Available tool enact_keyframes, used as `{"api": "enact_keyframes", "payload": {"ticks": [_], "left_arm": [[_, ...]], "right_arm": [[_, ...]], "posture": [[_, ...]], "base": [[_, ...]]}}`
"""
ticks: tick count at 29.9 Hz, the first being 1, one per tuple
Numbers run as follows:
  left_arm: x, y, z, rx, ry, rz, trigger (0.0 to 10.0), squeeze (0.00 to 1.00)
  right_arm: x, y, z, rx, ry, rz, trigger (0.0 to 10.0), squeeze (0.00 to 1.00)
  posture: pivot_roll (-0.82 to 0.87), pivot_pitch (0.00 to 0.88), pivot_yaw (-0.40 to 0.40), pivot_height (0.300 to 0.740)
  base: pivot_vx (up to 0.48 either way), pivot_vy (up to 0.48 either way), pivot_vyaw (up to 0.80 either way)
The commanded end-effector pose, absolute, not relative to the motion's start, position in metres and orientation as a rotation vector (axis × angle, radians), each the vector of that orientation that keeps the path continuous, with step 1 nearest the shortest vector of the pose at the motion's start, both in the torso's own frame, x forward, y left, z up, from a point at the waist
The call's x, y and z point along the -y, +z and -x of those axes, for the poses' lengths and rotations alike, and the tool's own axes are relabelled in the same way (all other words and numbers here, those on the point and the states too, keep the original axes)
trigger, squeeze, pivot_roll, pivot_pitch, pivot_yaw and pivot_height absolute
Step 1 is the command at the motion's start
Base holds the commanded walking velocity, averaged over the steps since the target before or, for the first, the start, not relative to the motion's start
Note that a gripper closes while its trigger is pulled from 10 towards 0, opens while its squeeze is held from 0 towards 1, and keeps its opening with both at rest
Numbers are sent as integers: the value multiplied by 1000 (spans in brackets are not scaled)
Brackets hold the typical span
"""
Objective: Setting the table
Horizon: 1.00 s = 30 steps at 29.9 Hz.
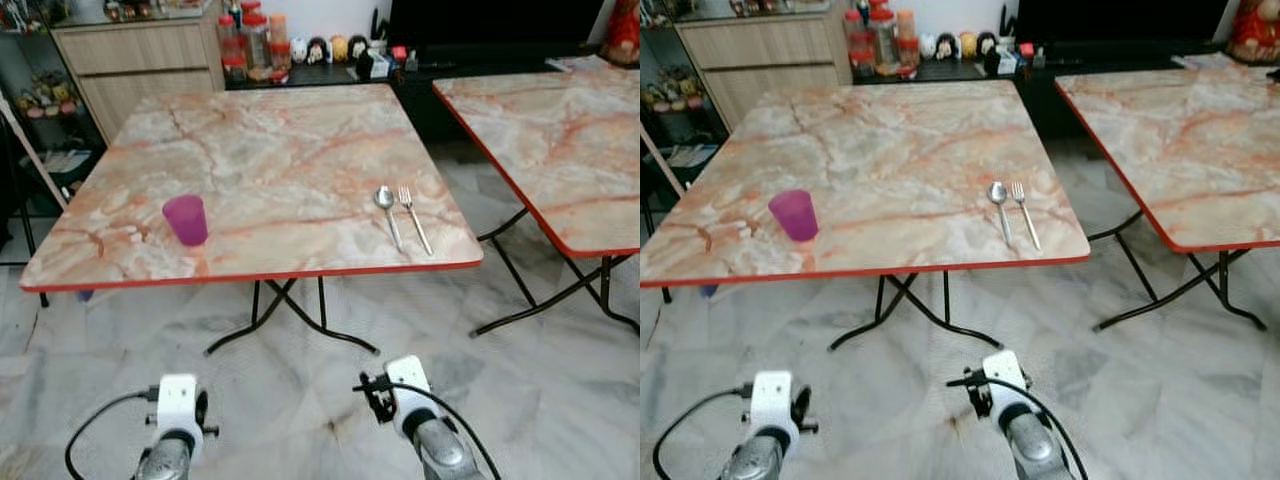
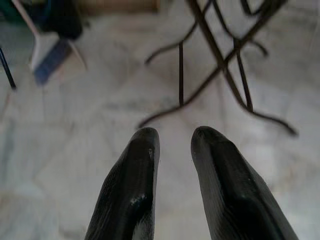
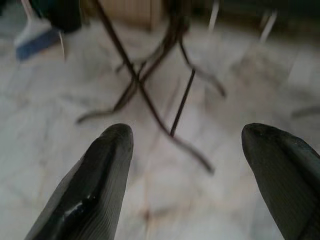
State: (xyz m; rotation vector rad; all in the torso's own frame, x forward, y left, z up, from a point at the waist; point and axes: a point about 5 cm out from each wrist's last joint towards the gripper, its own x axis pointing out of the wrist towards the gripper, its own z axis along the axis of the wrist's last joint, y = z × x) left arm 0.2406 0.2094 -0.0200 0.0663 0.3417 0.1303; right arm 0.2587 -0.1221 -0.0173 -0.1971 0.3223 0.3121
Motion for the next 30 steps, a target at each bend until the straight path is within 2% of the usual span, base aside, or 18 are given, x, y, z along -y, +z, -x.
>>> {"api": "enact_keyframes", "payload": {"ticks": [1, 4, 7, 12, 13, 20, 25, 30], "left_arm": [[-213, -21, -238, -341, 158, -56, 10000, 0], [-212, -3, -250, -230, 180, -51, 10000, 0], [-209, 3, -256, -198, 176, -44, 10000, 0], [-206, -18, -246, -342, 135, -50, 10000, 0], [-207, -30, -236, -432, 113, -91, 10000, 0], [-213, -61, -201, -678, 79, -130, 10000, 0], [-213, -74, -184, -796, 92, -122, 10000, 0], [-209, -74, -188, -796, 88, -111, 10000, 0]], "right_arm": [[120, -15, -260, -301, 321, 205, 10000, 0], [113, 7, -276, -165, 322, 207, 10000, 0], [112, 25, -287, -74, 291, 177, 10000, 0], [114, 50, -301, 43, 223, 117, 10000, 0], [112, 59, -306, 82, 205, 109, 10000, 0], [117, 71, -314, 117, 149, 108, 10000, 0], [122, 66, -314, 78, 111, 98, 10000, 0], [123, 65, -314, 62, 91, 80, 10000, 0]], "posture": [[65, 0, 28, 740], [68, 0, 17, 740], [71, 0, 12, 740], [72, 0, 10, 740], [53, 0, 9, 740], [44, 0, 8, 740], [39, 0, 6, 740], [29, 0, 7, 740]], "base": [[0, 0, 0], [0, 0, 0], [0, 0, 0], [0, 0, 0], [0, 0, 0], [0, 0, 0], [0, 0, 0], [0, 0, 0]]}}
